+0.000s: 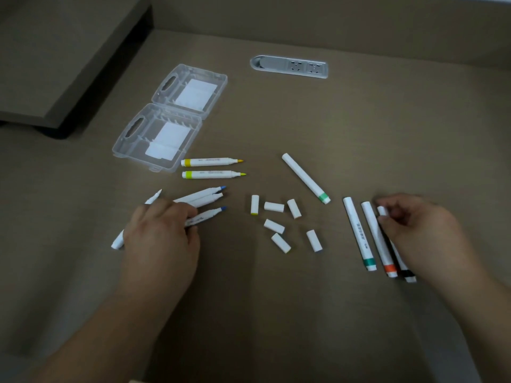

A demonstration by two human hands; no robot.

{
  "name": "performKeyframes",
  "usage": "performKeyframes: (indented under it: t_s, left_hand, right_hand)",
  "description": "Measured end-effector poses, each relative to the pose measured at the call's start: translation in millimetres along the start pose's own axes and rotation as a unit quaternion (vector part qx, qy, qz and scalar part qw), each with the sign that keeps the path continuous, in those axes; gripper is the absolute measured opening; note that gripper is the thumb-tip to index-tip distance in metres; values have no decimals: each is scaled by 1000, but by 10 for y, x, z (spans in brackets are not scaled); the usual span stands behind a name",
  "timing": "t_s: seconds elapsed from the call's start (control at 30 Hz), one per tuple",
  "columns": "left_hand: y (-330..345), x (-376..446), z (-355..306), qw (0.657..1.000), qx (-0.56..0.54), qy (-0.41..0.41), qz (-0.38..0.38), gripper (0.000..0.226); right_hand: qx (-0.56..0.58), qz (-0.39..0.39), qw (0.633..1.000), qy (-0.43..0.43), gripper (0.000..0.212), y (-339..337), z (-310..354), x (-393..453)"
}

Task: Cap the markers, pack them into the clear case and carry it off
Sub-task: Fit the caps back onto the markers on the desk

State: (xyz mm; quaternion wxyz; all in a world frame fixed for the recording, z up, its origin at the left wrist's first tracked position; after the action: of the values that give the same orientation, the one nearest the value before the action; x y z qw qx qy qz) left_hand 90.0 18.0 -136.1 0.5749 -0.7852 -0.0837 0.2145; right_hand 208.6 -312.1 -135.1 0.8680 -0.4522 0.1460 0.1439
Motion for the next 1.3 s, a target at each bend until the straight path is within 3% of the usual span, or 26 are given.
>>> performKeyframes:
  t_s: [0.2,0.33,0.47,0.6,0.67,0.73,0.77,0.87,0.93,1.03,1.17,1.23,1.3]
  left_hand:
    - [-45,-52,-161,999,-28,23,40,12]
    - [-91,-143,-373,979,-199,7,48,9]
    - [-12,-164,-532,907,-399,-31,128,7]
    - [59,-170,-619,839,-511,-37,180,6]
    - [79,-174,-652,809,-556,-46,185,8]
    - [102,-183,-687,784,-590,-54,184,12]
    - [114,-188,-705,778,-598,-54,184,14]
    - [145,-208,-740,776,-598,-48,192,16]
    - [157,-219,-743,780,-590,-38,202,18]
    - [163,-234,-736,791,-575,-24,209,19]
    - [161,-251,-744,791,-575,-24,210,17]
    - [162,-253,-756,789,-576,-22,211,18]
    - [160,-260,-754,795,-569,-17,209,19]
  right_hand:
    - [-69,-69,993,-58,24,60,280,-191]
    - [-75,11,988,-132,15,353,578,-399]
    - [-95,54,981,-159,21,583,667,-435]
    - [-114,54,979,-160,30,644,682,-404]
    - [-57,76,986,-139,28,628,680,-401]
    - [102,119,984,-83,18,627,676,-398]
    - [220,159,961,-41,16,634,692,-415]
    - [495,276,820,72,14,681,769,-506]
    - [564,325,749,119,12,698,813,-564]
    - [608,358,692,151,17,738,832,-606]
    - [624,352,678,163,28,754,801,-633]
    - [613,335,700,148,23,741,787,-640]
    - [582,304,746,111,17,712,780,-624]
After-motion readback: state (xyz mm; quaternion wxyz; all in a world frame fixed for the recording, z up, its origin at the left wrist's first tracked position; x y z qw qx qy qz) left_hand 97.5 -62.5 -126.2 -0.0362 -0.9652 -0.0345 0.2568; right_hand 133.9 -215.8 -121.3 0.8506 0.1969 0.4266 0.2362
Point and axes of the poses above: each hand's wrist, its own x-axis towards the middle knuckle, its own y-axis out of the palm, z = x × y, the point moved 2 cm from there along x, towards the middle knuckle, and after that the axes turned 14 degrees about z, right-handed, at the moved point
